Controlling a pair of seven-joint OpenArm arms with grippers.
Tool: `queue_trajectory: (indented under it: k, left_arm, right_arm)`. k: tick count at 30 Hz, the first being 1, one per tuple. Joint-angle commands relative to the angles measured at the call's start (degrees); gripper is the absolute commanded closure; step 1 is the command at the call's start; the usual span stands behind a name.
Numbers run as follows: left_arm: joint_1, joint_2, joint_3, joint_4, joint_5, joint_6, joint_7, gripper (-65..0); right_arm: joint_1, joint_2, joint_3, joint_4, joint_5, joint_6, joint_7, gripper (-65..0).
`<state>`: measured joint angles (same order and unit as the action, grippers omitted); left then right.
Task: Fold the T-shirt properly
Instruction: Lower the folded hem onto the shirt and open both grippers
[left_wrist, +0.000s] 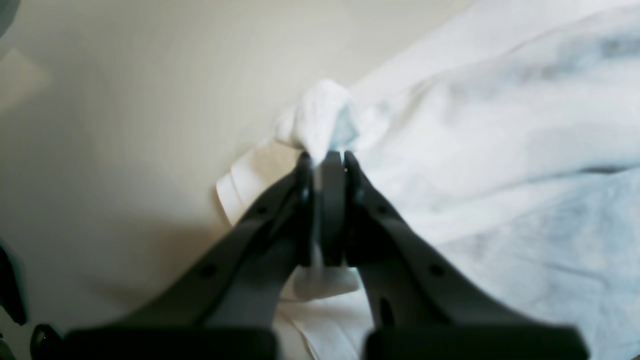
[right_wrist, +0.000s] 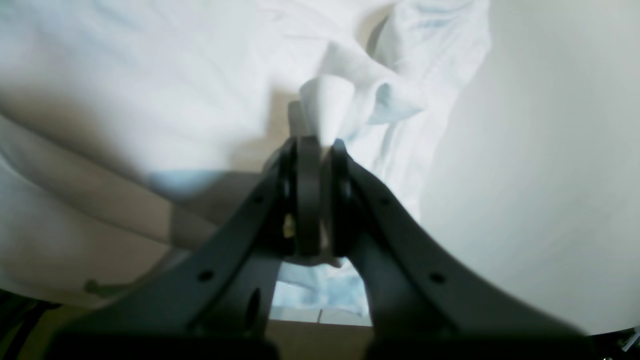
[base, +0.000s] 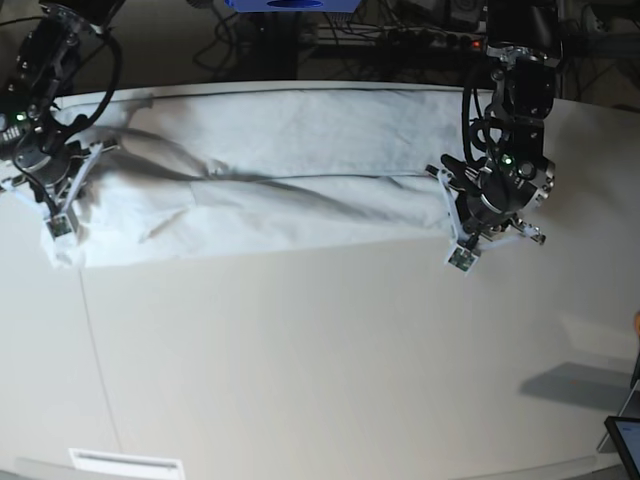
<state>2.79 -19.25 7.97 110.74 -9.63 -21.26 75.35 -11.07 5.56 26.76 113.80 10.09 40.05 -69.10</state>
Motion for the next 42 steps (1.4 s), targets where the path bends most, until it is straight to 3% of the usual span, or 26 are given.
queue_trajectory:
  k: [1,23,31,42]
  left_arm:
    - [-0.2,-1.1,-0.5,1.0,0.4,0.2,-0.6,0.0]
    - [3.1,-4.1,-0.4,5.2,0.4,-0.1,-0.9,0.0]
    - [3.9,-5.9,5.9,5.2,0.4,-0.2,-0.9,0.0]
    - [5.3,-7.3,6.1,5.2,0.1,-0.2,-1.0,0.0]
  right_arm:
    - [-0.1,0.5,0.1,1.0,-0.4,-0.1,0.3,0.0]
    - [0.4,1.0,-0.1,0.0,-0.7,-0.1,1.6,-0.1]
    - [0.0,0.6,-0.1,-1.1,-0.7,-0.1,1.5,-0.6]
    - [-0.1,0.5,0.4,-1.1,-0.7,-0.1,1.5,-21.9]
